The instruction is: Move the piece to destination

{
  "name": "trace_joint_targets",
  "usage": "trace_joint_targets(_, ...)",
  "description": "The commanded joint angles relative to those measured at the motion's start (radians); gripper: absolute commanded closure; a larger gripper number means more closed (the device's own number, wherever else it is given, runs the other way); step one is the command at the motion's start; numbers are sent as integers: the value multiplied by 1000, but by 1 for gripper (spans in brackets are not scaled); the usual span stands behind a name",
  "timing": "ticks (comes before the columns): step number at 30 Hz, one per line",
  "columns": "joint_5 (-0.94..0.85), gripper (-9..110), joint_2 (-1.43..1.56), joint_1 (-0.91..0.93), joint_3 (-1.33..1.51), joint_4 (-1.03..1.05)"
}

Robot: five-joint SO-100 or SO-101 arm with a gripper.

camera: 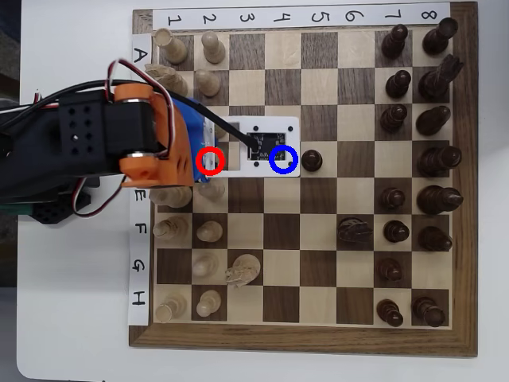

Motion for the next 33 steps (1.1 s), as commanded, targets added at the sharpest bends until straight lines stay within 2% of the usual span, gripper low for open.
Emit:
trace_joint_targets(1, 451, 101, 123, -17, -348, 112)
trace_joint_targets(8, 466, 101, 81, -20, -574, 167)
trace_joint_targets(14, 443, 101, 8, -9, -649, 166)
trace_joint_targets(19, 430, 101, -132, 11, -690, 84)
trace_joint_targets(25, 413, 101, -295, 31, -661, -86)
trace_joint_targets(33, 400, 101, -299, 29, -373, -325)
